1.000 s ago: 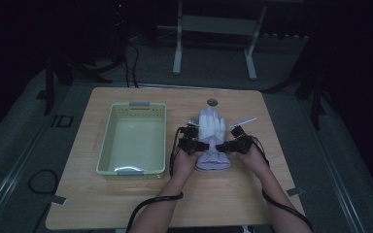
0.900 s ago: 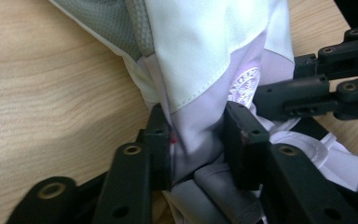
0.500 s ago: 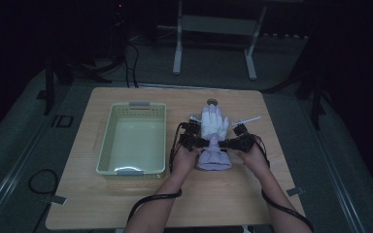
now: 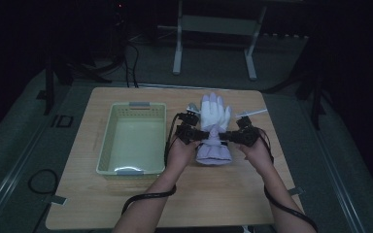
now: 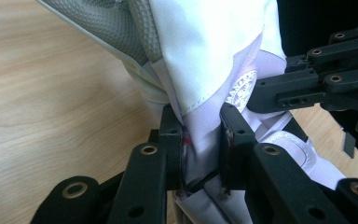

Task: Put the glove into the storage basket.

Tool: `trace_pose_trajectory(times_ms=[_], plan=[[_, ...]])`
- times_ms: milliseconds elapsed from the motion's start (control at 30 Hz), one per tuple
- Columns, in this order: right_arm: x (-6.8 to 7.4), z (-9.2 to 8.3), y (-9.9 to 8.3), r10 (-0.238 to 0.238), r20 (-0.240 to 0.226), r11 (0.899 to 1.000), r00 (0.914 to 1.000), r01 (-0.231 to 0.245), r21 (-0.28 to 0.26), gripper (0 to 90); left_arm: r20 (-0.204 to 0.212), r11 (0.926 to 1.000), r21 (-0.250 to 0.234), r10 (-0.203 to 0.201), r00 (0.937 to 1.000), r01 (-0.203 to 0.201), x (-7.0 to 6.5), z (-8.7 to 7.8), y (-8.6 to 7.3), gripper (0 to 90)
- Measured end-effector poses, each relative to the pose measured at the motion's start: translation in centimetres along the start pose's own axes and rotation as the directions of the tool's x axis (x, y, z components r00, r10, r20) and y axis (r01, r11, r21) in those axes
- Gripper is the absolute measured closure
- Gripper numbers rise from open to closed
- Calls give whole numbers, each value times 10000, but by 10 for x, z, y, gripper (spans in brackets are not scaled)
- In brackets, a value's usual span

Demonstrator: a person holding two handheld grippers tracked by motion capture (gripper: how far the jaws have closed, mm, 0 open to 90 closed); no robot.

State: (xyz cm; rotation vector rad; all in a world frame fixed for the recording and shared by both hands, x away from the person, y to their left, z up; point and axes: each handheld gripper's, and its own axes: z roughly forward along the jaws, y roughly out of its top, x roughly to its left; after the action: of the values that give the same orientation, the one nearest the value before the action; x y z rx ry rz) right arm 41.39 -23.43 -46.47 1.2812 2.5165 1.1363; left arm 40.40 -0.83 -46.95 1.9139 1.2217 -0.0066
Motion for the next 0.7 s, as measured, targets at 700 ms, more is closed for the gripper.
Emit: trace_pose_trajectory(times_ms=[700], plan=[[57, 5, 47, -544, -463, 9978, 9974, 526, -402, 819, -494, 9986, -528, -3, 9988, -23, 24, -77, 2, 753]])
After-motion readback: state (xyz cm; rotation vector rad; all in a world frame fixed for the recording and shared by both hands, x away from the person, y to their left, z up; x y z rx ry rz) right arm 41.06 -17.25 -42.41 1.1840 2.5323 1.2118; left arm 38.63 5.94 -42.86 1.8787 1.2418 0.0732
